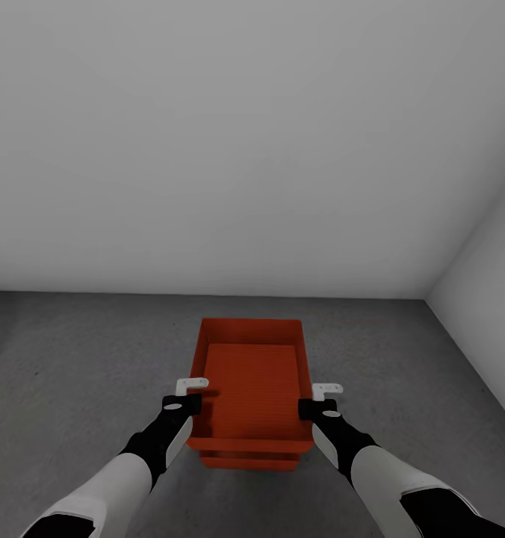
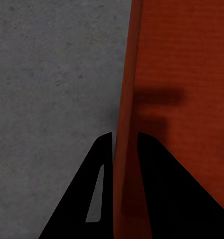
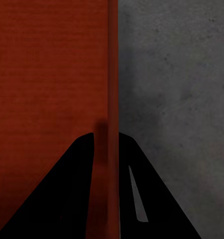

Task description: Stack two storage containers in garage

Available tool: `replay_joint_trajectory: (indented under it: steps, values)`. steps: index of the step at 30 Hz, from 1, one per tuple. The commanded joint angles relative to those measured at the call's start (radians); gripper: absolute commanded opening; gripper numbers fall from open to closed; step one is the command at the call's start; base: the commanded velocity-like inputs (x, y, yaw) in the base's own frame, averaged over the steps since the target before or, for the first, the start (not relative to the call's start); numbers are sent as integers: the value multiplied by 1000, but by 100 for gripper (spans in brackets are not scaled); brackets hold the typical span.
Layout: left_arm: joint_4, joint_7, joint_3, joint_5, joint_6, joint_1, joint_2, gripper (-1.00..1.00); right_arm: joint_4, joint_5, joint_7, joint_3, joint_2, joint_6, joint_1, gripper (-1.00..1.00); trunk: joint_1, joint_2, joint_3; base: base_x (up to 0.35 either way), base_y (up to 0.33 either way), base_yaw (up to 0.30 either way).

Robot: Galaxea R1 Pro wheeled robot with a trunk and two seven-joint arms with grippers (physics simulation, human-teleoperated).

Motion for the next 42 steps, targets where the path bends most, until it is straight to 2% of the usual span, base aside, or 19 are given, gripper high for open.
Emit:
replay_joint_trajectory:
  steps: [1,42]
  values:
    - [0,9,3,91,6,-1,1,-100,-4,7,-99,-11,0,-34,0,-100,4,-8,-4,0,0,0]
    - [0,9,3,91,7,-1,1,-100,-4,7,-101,-11,0,-35,0,-100,157,-288,-129,0,0,0]
